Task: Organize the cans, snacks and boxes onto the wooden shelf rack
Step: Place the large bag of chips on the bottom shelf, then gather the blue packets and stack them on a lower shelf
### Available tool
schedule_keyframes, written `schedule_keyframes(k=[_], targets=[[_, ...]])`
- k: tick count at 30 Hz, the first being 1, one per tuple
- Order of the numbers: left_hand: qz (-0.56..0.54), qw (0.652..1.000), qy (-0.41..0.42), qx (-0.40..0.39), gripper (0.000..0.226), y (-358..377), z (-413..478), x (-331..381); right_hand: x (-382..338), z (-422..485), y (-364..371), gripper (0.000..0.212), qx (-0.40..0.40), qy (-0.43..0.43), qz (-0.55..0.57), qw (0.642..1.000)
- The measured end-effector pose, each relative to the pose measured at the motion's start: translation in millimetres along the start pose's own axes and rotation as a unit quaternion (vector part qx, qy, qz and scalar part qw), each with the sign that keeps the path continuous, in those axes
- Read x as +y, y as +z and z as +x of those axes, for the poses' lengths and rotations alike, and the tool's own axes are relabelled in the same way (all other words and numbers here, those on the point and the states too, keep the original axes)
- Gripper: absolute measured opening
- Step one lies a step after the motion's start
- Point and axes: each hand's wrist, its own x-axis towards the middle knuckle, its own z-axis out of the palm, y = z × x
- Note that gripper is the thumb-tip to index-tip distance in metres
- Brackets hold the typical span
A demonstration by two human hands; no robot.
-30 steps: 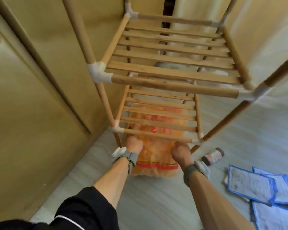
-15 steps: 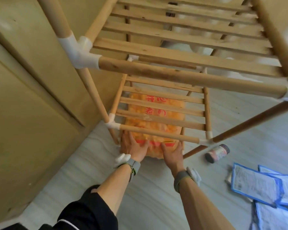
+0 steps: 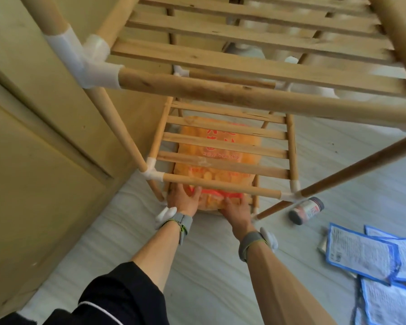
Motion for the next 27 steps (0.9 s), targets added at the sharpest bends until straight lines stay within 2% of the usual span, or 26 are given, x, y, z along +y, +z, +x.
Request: schedule_keyframes(k=[3, 7, 10, 13, 19, 21, 24, 27], targets=[[0.049, 0.998, 0.01, -0.022, 0.084, -11.2, -14.9, -12.5, -2.8, -29.2, -8.4, 0.079, -0.011, -0.016, -0.106, 0.994], [0.213, 0.974, 0.021, -0.077, 0.071, -22.3, -35.6, -22.3, -8.3, -57.5, -24.6, 0.08, -0.012, -0.005, -0.326, 0.945], [0.319, 0.941, 0.03, -0.107, 0.064, -31.3, -54.0, -18.7, -15.9, -76.4, -35.6, 0.078, -0.041, -0.006, -0.417, 0.908], [0.332, 0.933, 0.066, -0.125, 0.062, -44.8, -82.6, -2.5, -30.3, -108.9, -53.4, 0.066, -0.052, -0.029, -0.468, 0.882], [0.345, 0.916, 0.192, -0.073, 0.052, -71.8, -142.7, 46.6, -60.9, -167.6, -99.2, 0.052, -0.02, -0.111, -0.524, 0.844], [0.36, 0.893, 0.257, -0.086, 0.05, -74.6, -181.0, 69.5, -60.0, -196.5, -135.8, 0.045, 0.01, -0.114, -0.526, 0.842], [0.355, 0.876, 0.29, -0.15, 0.053, -74.7, -202.6, 87.5, -60.1, -211.1, -162.6, 0.044, 0.027, -0.101, -0.523, 0.846], [0.383, 0.847, 0.336, -0.15, 0.055, -67.6, -234.4, 109.8, -55.4, -232.7, -199.3, 0.046, 0.045, -0.073, -0.521, 0.849]])
